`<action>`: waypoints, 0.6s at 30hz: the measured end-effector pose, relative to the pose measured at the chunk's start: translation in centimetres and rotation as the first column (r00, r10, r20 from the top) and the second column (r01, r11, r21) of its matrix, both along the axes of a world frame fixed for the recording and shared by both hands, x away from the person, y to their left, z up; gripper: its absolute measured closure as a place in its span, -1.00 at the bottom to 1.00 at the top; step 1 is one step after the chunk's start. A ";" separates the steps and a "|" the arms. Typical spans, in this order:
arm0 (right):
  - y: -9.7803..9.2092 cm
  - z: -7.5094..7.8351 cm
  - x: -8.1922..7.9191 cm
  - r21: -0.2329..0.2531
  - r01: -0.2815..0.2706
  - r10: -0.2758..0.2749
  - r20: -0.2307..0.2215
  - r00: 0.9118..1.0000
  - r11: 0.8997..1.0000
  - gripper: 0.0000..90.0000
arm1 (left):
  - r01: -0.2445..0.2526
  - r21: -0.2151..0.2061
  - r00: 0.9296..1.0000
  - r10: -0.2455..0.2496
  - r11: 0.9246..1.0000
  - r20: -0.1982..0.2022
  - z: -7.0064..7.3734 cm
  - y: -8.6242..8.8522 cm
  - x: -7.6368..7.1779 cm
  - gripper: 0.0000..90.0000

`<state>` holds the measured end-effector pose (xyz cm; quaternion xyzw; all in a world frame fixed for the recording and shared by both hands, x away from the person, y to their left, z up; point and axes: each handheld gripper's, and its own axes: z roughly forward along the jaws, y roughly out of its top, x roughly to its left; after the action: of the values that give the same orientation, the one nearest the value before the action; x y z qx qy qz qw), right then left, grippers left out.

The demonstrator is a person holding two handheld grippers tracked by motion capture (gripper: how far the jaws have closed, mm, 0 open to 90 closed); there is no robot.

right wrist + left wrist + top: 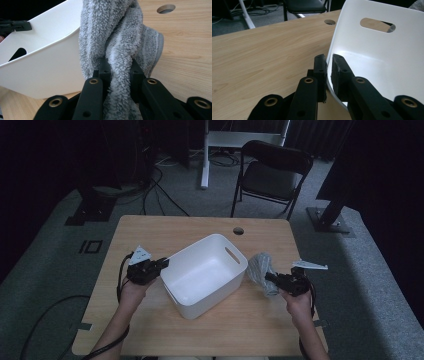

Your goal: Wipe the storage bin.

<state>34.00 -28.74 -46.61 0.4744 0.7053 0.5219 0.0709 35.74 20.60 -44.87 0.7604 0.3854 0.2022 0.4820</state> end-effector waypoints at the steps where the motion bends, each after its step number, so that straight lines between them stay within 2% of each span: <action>1: 0.0 0.0 0.0 0.000 0.001 -0.001 0.000 1.000 1.000 0.74 | 0.009 0.003 1.000 -0.009 1.000 0.002 0.0 0.0 0.1 0.83; 5: -0.1 0.0 0.0 0.000 0.002 -0.002 -0.002 1.000 1.000 0.74 | 0.034 -0.003 0.999 -0.034 0.999 0.003 0.0 -0.1 0.6 0.84; 10: -0.2 0.0 -0.1 0.001 0.003 -0.003 -0.002 1.000 1.000 0.74 | 0.033 -0.010 0.999 -0.033 0.999 -0.001 0.0 -0.2 1.0 0.82; 12: -0.2 0.0 -0.1 0.000 0.002 -0.002 -0.002 1.000 1.000 0.74 | 0.004 -0.019 1.000 -0.004 1.000 0.010 0.3 0.1 0.7 0.66; 14: -0.3 0.0 -0.1 0.003 0.003 -0.003 -0.002 1.000 1.000 0.74 | -0.017 -0.051 1.000 0.017 0.999 -0.002 0.6 0.7 0.4 0.58; 15: -0.3 0.0 -0.1 0.007 0.003 -0.003 -0.004 1.000 1.000 0.74 | -0.034 -0.062 0.999 0.034 0.997 -0.011 0.8 0.8 0.2 0.48; 16: -0.4 0.0 -0.1 0.010 0.003 -0.003 -0.005 1.000 1.000 0.74 | -0.034 -0.073 0.999 0.032 0.997 -0.022 1.0 1.0 -0.1 0.44; 18: -0.4 0.0 -0.1 0.012 0.003 -0.003 -0.005 1.000 1.000 0.74 | -0.044 -0.060 0.999 0.042 0.997 -0.029 1.1 1.0 -0.6 0.33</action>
<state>33.87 -29.09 -46.63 0.4770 0.7016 0.5251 0.0669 35.14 21.60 -43.75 0.7398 0.4143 0.1902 0.4949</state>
